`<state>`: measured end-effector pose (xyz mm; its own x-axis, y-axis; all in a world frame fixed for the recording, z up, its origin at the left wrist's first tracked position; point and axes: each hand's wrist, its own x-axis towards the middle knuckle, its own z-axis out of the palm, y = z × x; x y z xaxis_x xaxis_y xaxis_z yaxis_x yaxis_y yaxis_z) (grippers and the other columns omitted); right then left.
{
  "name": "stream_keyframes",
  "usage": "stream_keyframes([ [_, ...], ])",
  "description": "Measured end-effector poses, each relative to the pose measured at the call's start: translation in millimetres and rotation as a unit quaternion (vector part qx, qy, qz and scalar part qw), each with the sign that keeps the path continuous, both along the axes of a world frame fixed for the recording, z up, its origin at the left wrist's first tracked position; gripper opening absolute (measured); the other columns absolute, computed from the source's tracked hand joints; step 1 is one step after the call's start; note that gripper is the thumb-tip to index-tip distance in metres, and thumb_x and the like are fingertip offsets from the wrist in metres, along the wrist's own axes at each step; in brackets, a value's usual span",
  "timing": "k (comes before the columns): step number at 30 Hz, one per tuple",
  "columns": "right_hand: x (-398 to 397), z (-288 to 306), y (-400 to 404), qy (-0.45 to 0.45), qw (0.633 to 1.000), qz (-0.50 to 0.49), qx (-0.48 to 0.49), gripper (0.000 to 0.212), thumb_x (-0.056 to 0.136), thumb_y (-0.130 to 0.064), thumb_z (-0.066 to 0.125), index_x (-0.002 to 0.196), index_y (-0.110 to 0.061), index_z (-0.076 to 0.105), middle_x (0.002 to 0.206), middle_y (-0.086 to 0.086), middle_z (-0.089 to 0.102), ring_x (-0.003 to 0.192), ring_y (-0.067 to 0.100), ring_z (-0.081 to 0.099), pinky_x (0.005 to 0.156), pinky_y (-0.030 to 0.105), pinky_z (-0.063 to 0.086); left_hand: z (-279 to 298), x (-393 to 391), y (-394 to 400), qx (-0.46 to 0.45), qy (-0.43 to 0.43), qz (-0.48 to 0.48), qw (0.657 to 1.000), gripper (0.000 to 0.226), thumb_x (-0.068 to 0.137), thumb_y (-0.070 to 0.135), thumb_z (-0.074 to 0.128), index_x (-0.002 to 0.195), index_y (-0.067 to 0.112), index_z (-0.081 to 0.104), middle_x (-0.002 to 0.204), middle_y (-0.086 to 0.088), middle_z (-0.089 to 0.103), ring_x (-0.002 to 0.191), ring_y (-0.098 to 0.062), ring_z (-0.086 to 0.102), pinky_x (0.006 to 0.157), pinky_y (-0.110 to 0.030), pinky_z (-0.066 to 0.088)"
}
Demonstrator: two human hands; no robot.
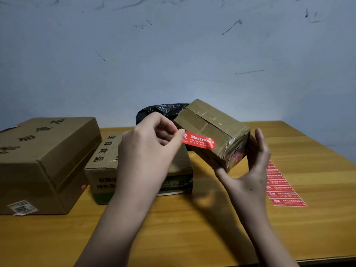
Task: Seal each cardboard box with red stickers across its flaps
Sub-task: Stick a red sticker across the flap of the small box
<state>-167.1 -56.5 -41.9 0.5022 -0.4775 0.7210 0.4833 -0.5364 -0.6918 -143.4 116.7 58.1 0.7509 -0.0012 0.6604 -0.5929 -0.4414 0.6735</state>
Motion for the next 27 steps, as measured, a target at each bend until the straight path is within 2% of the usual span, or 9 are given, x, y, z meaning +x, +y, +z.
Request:
stream_keyframes([
  [4, 0.3, -1.7, -2.0, -0.004, 0.999, -0.025, -0.030, 0.099, 0.063, -0.011, 0.072, 0.148, -0.020, 0.022, 0.141, -0.020, 0.034, 0.136, 0.001, 0.035, 0.114, 0.021, 0.027, -0.3, -1.9, 0.4, 0.004, -0.001, -0.001, 1.000, 0.015, 0.078, 0.031, 0.075, 0.072, 0.025, 0.063, 0.062, 0.013, 0.063, 0.063, -0.002, 0.061, 0.063, -0.028, 0.055],
  [6, 0.9, -2.7, -3.7, -0.006, 0.998, -0.037, -0.049, 0.097, 0.062, -0.010, 0.071, 0.147, -0.017, 0.025, 0.139, -0.019, 0.035, 0.134, 0.000, 0.036, 0.112, 0.017, 0.026, 0.0, -2.7, 0.3, 0.003, -0.002, -0.004, 1.000, 0.014, 0.078, 0.030, 0.076, 0.072, 0.025, 0.063, 0.062, 0.013, 0.063, 0.063, -0.002, 0.061, 0.063, -0.029, 0.055],
  [10, 1.2, -3.7, -4.9, -0.005, 0.998, -0.037, -0.054, 0.093, 0.061, -0.009, 0.072, 0.145, -0.014, 0.030, 0.138, -0.002, 0.041, 0.133, 0.012, 0.041, 0.112, 0.024, 0.031, 0.7, -3.5, 1.2, -0.001, 0.002, -0.013, 1.000, 0.014, 0.078, 0.030, 0.076, 0.072, 0.025, 0.064, 0.063, 0.013, 0.064, 0.062, -0.002, 0.062, 0.063, -0.032, 0.056],
  [13, 2.3, -5.0, -5.9, -0.003, 0.998, -0.032, -0.052, 0.092, 0.062, -0.011, 0.073, 0.144, -0.012, 0.032, 0.137, -0.003, 0.042, 0.132, 0.013, 0.043, 0.112, 0.029, 0.033, 1.7, -5.0, 1.7, -0.004, 0.007, -0.022, 1.000, 0.014, 0.077, 0.030, 0.075, 0.071, 0.025, 0.064, 0.063, 0.012, 0.065, 0.062, -0.003, 0.063, 0.064, -0.034, 0.057],
  [16, 3.0, -5.9, -6.9, -0.004, 0.999, -0.022, -0.037, 0.090, 0.063, -0.023, 0.071, 0.144, -0.016, 0.032, 0.137, -0.008, 0.042, 0.132, 0.013, 0.043, 0.112, 0.033, 0.034, 3.0, -7.0, 1.9, 0.001, 0.010, -0.027, 1.000, 0.014, 0.077, 0.030, 0.076, 0.071, 0.025, 0.065, 0.062, 0.012, 0.065, 0.061, -0.003, 0.063, 0.064, -0.033, 0.057],
  [19, 4.1, -7.1, -6.7, -0.005, 1.000, -0.010, -0.025, 0.089, 0.063, -0.030, 0.068, 0.144, -0.019, 0.031, 0.137, -0.008, 0.043, 0.133, 0.014, 0.043, 0.112, 0.038, 0.035, 4.5, -9.4, 2.5, 0.016, 0.003, -0.026, 1.000, 0.013, 0.077, 0.032, 0.076, 0.071, 0.026, 0.065, 0.063, 0.014, 0.064, 0.063, -0.002, 0.062, 0.063, -0.027, 0.056],
  [22, 5.1, -9.5, -7.4, 0.000, 1.000, -0.008, -0.024, 0.090, 0.062, -0.029, 0.068, 0.144, -0.020, 0.031, 0.138, -0.003, 0.044, 0.133, 0.017, 0.043, 0.111, 0.045, 0.037, 6.5, -14.0, 2.2, 0.042, -0.022, -0.010, 0.999, 0.014, 0.077, 0.035, 0.075, 0.072, 0.026, 0.065, 0.062, 0.015, 0.062, 0.066, -0.001, 0.061, 0.059, -0.019, 0.052],
  [25, 5.5, -10.4, -6.8, 0.006, 1.000, 0.012, 0.001, 0.090, 0.061, -0.028, 0.069, 0.142, -0.025, 0.031, 0.138, 0.000, 0.046, 0.132, 0.016, 0.044, 0.110, 0.047, 0.038, 8.2, -20.2, 1.1, 0.059, -0.058, -0.008, 0.997, 0.013, 0.078, 0.034, 0.074, 0.074, 0.026, 0.065, 0.062, 0.015, 0.060, 0.065, -0.001, 0.060, 0.059, -0.021, 0.053],
  [27, 6.8, -10.1, -5.9, 0.009, 0.999, 0.026, 0.015, 0.090, 0.061, -0.027, 0.071, 0.143, -0.022, 0.033, 0.138, 0.002, 0.047, 0.132, 0.016, 0.046, 0.110, 0.046, 0.038, 9.0, -23.4, -0.6, 0.080, -0.089, -0.005, 0.993, 0.012, 0.079, 0.033, 0.074, 0.076, 0.026, 0.065, 0.062, 0.015, 0.060, 0.061, -0.002, 0.059, 0.058, -0.023, 0.053],
])
